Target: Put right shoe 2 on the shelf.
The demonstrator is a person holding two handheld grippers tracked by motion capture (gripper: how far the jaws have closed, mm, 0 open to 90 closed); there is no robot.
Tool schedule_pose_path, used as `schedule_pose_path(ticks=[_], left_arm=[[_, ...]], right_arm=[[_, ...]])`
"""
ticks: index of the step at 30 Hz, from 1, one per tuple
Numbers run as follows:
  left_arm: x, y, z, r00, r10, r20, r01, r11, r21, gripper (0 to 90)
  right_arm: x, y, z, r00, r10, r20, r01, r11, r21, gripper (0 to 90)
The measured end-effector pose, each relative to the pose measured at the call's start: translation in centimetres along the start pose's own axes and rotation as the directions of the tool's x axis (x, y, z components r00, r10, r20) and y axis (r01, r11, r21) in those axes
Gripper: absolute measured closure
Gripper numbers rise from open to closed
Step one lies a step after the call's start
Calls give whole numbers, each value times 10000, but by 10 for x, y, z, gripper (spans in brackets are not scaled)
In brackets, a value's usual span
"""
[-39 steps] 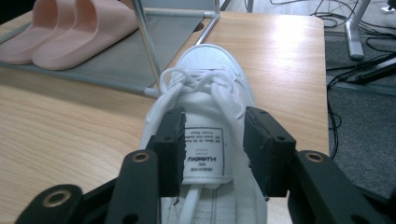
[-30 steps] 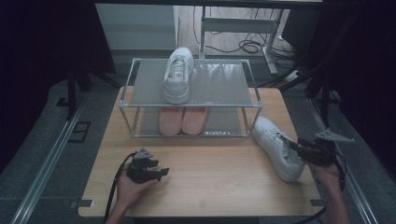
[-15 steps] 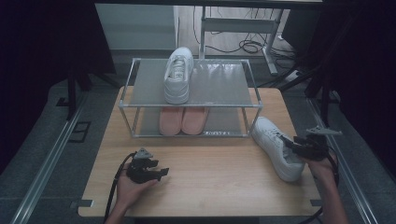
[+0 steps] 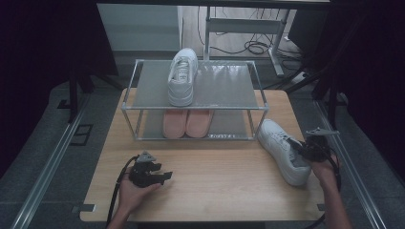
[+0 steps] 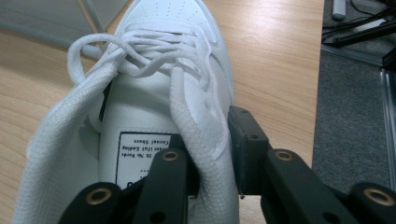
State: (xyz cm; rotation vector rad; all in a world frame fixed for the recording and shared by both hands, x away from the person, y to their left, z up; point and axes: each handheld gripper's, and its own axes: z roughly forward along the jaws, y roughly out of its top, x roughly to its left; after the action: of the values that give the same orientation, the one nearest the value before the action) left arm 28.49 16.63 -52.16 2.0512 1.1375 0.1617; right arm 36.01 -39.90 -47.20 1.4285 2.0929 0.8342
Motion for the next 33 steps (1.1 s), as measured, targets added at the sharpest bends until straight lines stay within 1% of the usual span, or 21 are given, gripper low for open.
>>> schedule_pose_path(ticks=[4,12,15,18,20,23,27,32,33], left_arm=[[0,0,0,10000,7,-5,-7,10000,-10,389],[1,0,-1,10000,22,-11,-22,10000,0,385],[2,0,-2,10000,1,-5,-1,10000,9,380],[3,0,-2,10000,-29,3,29,10000,10,375],[2,1,-2,10000,-17,9,17,10000,18,371],[2,1,-2,10000,-14,20,14,10000,63,366],[2,1,-1,10000,-5,43,4,9999,110,357],[3,0,0,10000,29,55,-30,9998,195,355],[3,0,0,10000,-29,47,28,9998,218,355]], right_arm=[[1,-1,0,9999,11,118,-9,9999,-145,800],[4,-1,-2,9998,70,180,-61,9988,-483,824],[5,-3,-6,9997,143,205,-129,9975,-699,826],[7,-6,-11,9995,127,297,-101,9961,-874,827],[8,-9,-15,9992,215,324,-180,9945,-1031,829],[7,-12,-20,9991,326,275,-289,9918,-1247,831],[7,-17,-28,9986,523,10,-516,9869,-1529,833],[9,-22,-36,9984,544,-135,-559,9830,-1749,832],[10,-23,-38,9982,575,-148,-592,9819,-1799,832]])
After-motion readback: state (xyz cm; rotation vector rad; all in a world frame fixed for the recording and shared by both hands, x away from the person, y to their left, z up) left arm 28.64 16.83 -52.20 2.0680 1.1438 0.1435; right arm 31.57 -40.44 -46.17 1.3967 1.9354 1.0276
